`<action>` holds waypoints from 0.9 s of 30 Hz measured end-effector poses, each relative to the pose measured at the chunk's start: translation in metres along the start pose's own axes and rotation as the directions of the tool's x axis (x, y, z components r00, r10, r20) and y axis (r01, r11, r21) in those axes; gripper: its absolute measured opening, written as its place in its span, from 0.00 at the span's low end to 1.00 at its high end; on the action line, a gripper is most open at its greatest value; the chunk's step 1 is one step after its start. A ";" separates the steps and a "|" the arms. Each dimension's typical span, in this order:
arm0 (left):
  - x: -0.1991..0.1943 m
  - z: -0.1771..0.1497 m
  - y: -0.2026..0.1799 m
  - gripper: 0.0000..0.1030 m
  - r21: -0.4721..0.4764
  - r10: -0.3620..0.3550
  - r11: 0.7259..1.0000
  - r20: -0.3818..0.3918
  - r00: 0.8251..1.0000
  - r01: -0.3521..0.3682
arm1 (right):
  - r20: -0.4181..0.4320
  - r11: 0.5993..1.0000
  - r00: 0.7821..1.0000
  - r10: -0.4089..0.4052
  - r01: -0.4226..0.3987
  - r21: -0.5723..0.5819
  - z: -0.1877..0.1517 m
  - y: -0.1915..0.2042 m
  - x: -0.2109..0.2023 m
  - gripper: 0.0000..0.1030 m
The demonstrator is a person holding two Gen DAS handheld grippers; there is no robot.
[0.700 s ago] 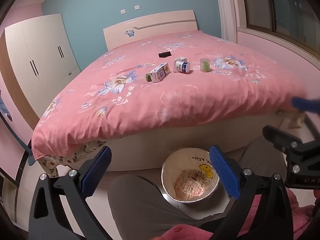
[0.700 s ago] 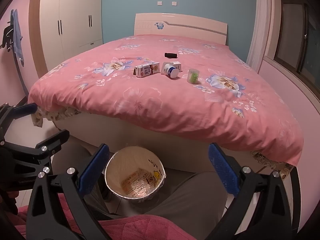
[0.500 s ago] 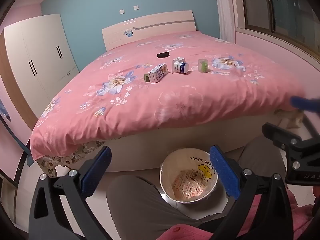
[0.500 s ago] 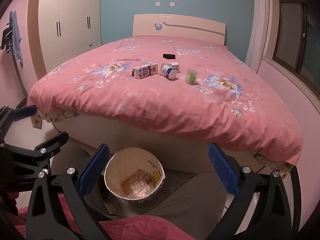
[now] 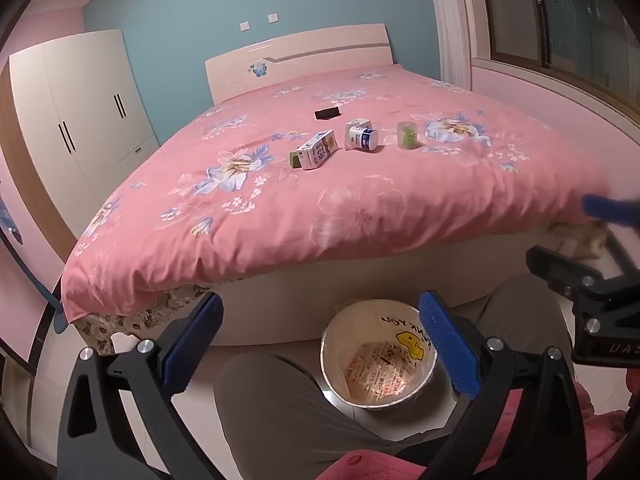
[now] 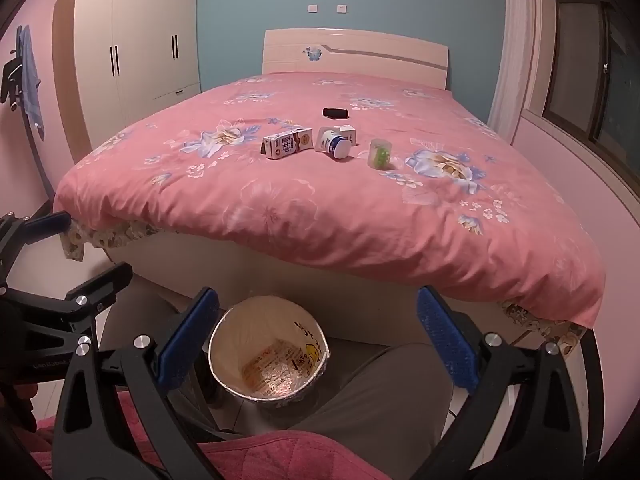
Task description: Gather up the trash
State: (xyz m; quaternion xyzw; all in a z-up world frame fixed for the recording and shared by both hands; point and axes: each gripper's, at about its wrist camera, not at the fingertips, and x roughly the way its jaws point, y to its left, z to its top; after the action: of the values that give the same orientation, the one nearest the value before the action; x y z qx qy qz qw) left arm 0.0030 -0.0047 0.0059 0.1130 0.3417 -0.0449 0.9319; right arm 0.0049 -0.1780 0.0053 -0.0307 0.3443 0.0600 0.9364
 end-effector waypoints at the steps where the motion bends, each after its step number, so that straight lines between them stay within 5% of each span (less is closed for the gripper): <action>1: 0.000 0.000 0.000 0.97 0.000 0.000 1.000 0.000 1.000 0.000 | 0.000 1.000 1.000 0.000 0.000 0.000 0.000 0.000 0.000 0.94; 27: -0.004 0.003 0.005 0.97 -0.008 -0.005 1.000 0.009 1.000 0.005 | -0.001 1.000 1.000 -0.004 0.004 -0.001 0.001 0.001 -0.001 0.94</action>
State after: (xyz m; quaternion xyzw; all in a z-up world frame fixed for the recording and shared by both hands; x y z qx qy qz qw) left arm 0.0022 -0.0005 0.0114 0.1083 0.3377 -0.0463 0.9339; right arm 0.0049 -0.1764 0.0068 -0.0316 0.3445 0.0584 0.9364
